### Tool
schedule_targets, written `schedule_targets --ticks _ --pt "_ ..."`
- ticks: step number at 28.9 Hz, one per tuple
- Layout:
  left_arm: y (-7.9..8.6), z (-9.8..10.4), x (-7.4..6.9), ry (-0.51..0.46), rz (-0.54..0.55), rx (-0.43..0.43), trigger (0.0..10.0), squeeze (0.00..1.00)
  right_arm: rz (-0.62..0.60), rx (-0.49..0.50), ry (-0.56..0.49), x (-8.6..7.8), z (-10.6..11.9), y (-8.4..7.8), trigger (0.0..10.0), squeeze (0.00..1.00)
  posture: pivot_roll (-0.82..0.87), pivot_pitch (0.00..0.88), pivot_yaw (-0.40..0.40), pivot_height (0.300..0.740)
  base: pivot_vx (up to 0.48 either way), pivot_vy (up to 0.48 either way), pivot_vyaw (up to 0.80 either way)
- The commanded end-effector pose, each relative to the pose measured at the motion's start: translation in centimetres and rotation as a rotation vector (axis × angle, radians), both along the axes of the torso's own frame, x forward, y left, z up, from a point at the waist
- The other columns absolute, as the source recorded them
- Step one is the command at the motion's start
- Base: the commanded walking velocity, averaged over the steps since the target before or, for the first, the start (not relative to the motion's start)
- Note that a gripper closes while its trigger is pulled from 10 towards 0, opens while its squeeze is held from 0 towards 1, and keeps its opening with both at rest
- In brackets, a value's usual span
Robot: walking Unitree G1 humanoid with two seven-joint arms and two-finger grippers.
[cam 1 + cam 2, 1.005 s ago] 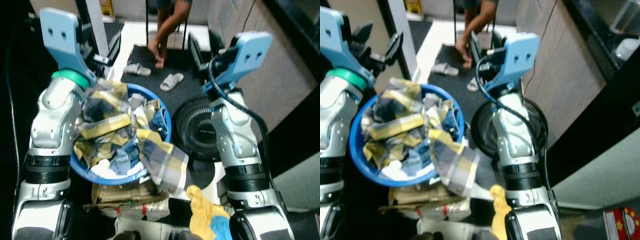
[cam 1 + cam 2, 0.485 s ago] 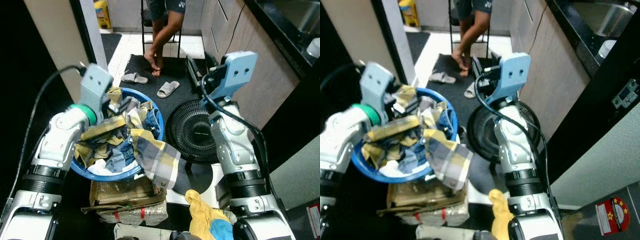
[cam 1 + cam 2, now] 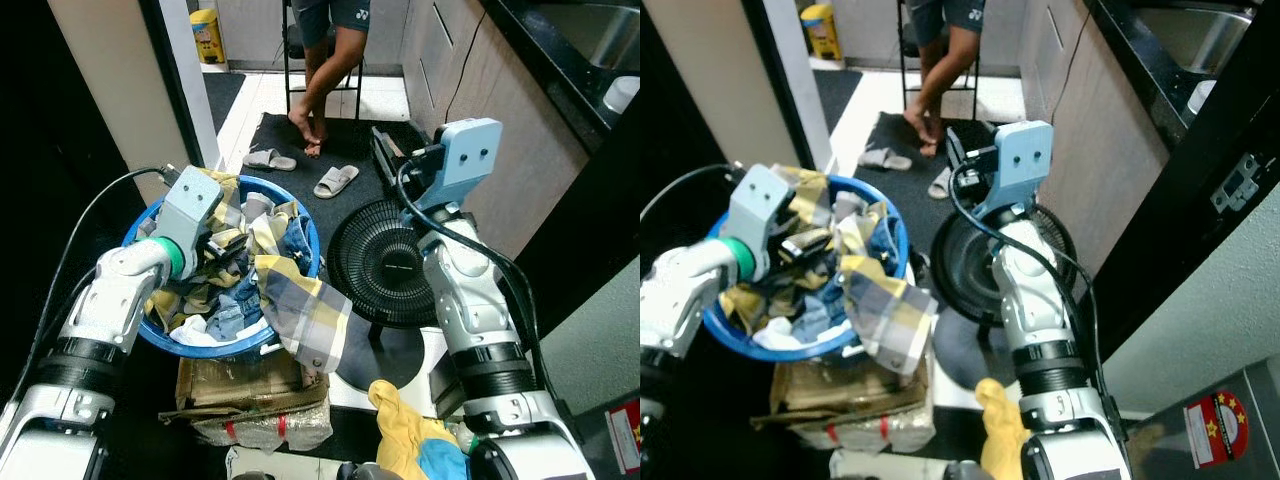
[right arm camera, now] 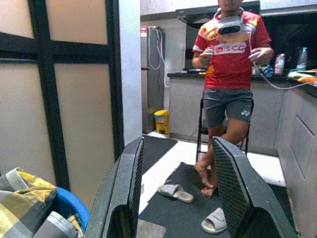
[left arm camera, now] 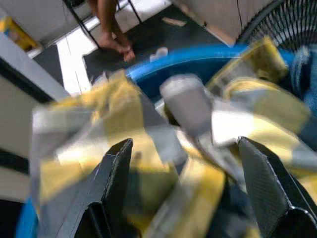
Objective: Clothes washing
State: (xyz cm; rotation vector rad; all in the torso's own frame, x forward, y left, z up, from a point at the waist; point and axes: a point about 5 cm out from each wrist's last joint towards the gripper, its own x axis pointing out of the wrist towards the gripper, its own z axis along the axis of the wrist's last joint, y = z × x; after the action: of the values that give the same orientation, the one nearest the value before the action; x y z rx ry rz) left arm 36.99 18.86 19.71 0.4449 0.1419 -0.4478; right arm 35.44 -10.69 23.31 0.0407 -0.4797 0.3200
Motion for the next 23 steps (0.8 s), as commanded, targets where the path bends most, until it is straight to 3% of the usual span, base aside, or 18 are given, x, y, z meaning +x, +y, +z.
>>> schedule_targets --ticks 1,6,10,14,17,18,23 --pt "-0.3 0.1 0.6 0.004 0.002 0.023 10.0 0.00 0.014 -0.014 -0.010 0.2 0.3 0.4 10.0 0.00 0.09 0.083 0.043 0.740 0.000 0.000 0.00" --pt "-0.7 1.5 1.6 -0.036 0.036 -0.004 10.0 0.00 0.015 -0.015 -0.017 0.3 0.4 0.7 10.0 0.00 0.11 0.117 0.045 0.740 0.000 0.000 0.00" --pt "-0.6 3.3 2.6 -0.081 0.129 -0.052 10.0 0.00 0.034 -0.007 -0.014 0.2 0.3 1.4 10.0 0.00 0.14 0.152 0.043 0.740 0.000 0.000 0.00" --pt "-0.2 3.8 3.2 -0.115 0.182 -0.004 10.0 0.00 0.056 0.000 0.005 0.2 -0.2 2.1 10.0 0.00 0.17 0.170 0.041 0.740 0.000 0.000 0.00" --pt "0.6 4.2 3.4 -0.132 0.215 0.037 10.0 0.00 0.067 0.004 0.012 0.2 -0.4 2.5 10.0 0.00 0.17 0.173 0.037 0.740 0.000 0.000 0.00" --pt "2.2 4.8 3.3 -0.130 0.226 0.054 10.0 0.00 0.081 0.010 0.015 0.2 -0.5 2.9 10.0 0.00 0.18 0.174 0.036 0.740 0.000 0.000 0.00" --pt "3.8 4.7 2.6 -0.097 0.190 0.097 10.0 0.00 0.087 0.011 0.014 0.2 -0.5 3.1 10.0 0.00 0.18 0.174 0.037 0.740 0.000 0.000 0.00"
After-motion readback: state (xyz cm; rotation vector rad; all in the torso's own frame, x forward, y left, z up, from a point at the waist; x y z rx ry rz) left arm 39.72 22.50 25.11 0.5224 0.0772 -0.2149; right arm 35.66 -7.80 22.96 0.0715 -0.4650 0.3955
